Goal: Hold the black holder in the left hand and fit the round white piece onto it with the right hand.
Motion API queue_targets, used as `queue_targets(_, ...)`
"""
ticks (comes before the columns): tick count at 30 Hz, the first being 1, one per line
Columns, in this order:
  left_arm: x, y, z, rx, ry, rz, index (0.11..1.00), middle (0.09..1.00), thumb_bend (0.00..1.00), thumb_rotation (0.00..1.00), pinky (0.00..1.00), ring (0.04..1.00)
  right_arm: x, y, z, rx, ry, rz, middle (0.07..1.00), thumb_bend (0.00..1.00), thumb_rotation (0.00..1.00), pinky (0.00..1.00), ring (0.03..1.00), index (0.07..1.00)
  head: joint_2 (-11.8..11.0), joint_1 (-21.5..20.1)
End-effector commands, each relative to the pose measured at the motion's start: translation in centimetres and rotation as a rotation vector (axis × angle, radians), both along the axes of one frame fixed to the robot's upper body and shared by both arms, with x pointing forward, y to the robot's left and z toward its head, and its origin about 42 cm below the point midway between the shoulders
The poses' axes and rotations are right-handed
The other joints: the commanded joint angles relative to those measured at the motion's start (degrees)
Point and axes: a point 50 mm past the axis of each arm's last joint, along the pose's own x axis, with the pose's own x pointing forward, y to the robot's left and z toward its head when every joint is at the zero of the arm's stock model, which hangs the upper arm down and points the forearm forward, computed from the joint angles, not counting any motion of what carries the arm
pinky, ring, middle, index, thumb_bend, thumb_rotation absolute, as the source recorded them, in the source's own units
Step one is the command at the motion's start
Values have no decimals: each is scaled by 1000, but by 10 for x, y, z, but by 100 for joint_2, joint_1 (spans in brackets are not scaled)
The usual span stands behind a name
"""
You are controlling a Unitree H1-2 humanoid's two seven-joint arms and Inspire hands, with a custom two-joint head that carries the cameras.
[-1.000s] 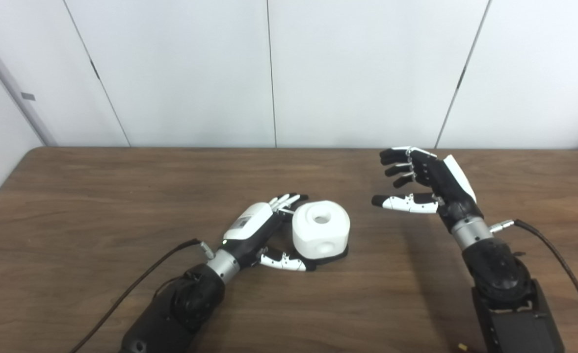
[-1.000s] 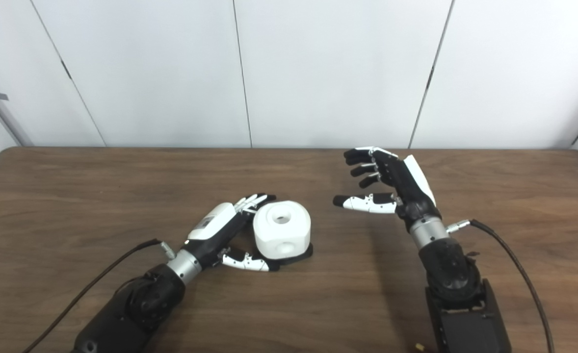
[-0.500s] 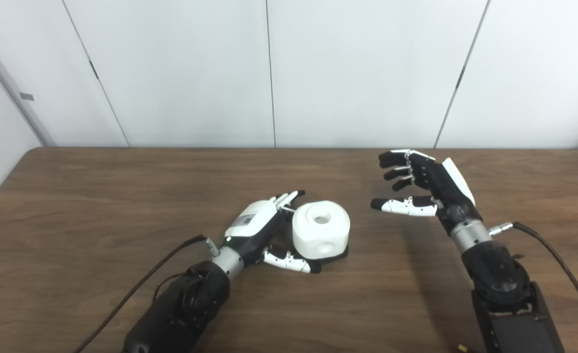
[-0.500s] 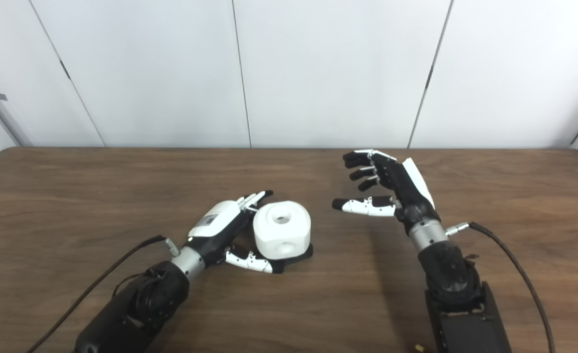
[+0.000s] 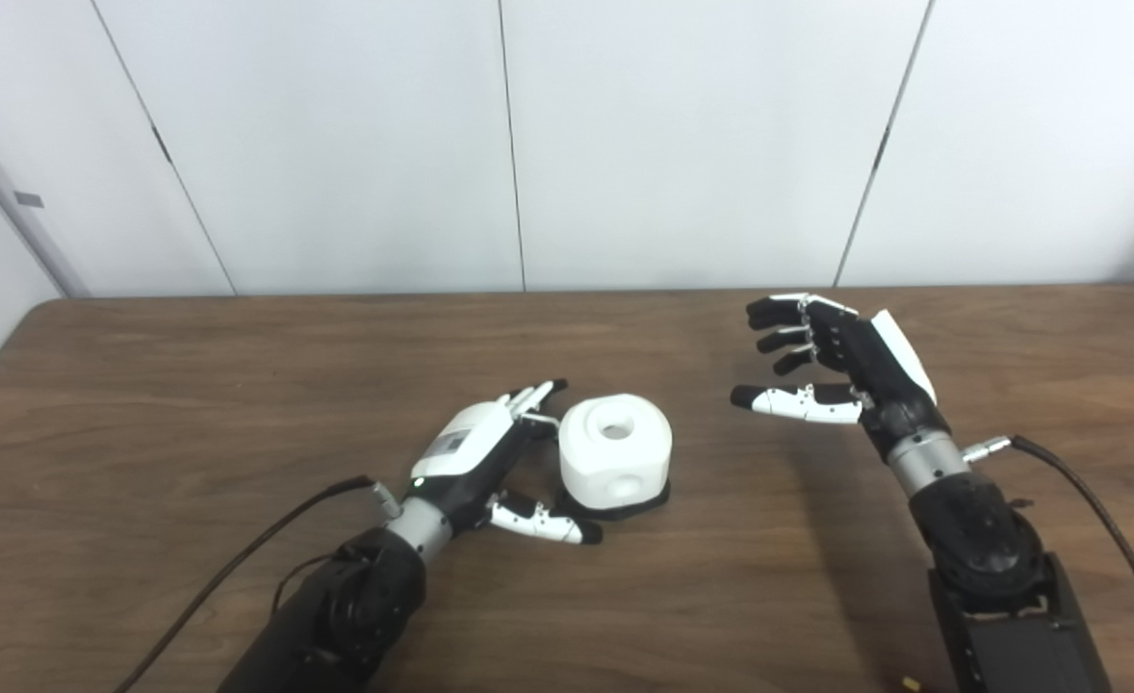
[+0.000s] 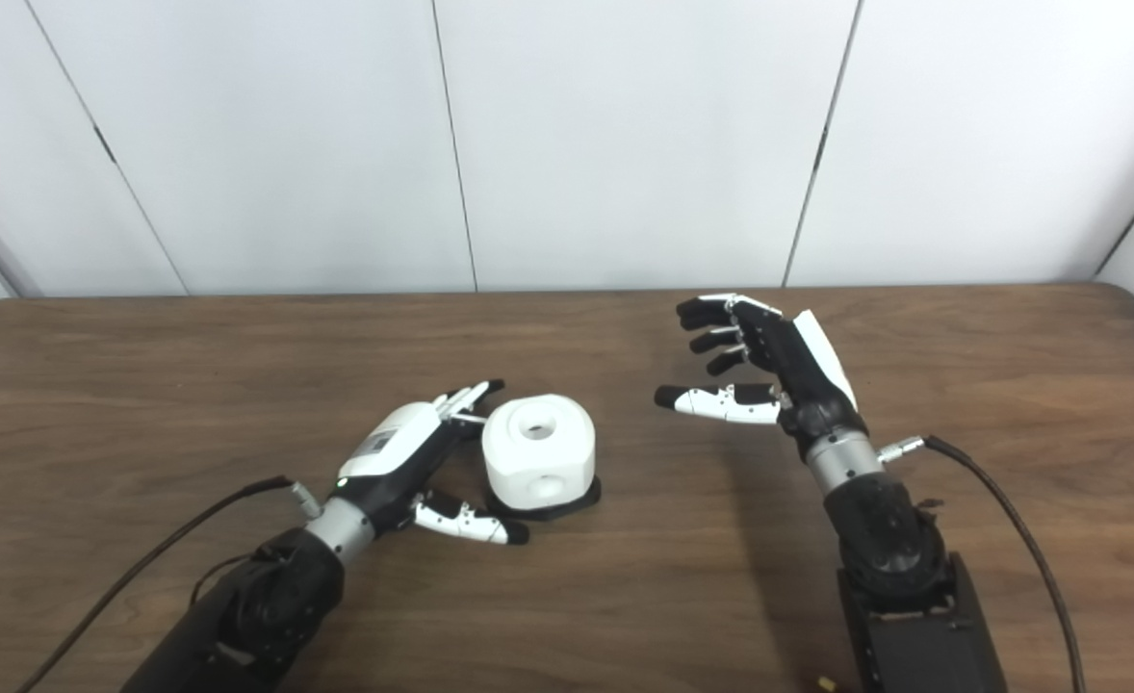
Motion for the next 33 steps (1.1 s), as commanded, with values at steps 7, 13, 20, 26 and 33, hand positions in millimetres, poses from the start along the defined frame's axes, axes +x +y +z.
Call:
queue_targets(7, -13, 58, -25, 142, 134, 149, 946, 1000, 1000, 272, 1000, 1000, 10, -2, 27, 1, -99, 4, 712, 638, 220, 546, 655, 694, -3, 3)
queue_targets(13, -15, 65, -23, 113, 122, 172, 929, 1000, 982, 259, 1000, 1000, 10, -2, 27, 1, -98, 4, 714, 641, 207, 544, 655, 696, -12, 1)
queue_targets(20, -16, 60, -16, -281, -8, 213, 807, 821, 707, 69, 626, 769, 9, -4, 24, -10, -96, 4, 709, 633, 200, 537, 645, 693, 0, -13)
queue_targets(26, -13, 52, -6, -503, -76, 259, 778, 789, 586, 44, 595, 751, 7, -6, 24, -4, -93, 5, 711, 627, 195, 533, 645, 691, 14, -25)
queue_targets(33, -10, 45, 16, -758, -131, 247, 792, 789, 555, 230, 664, 761, 5, -6, 23, -6, -95, -2, 711, 619, 191, 540, 651, 691, 18, -11)
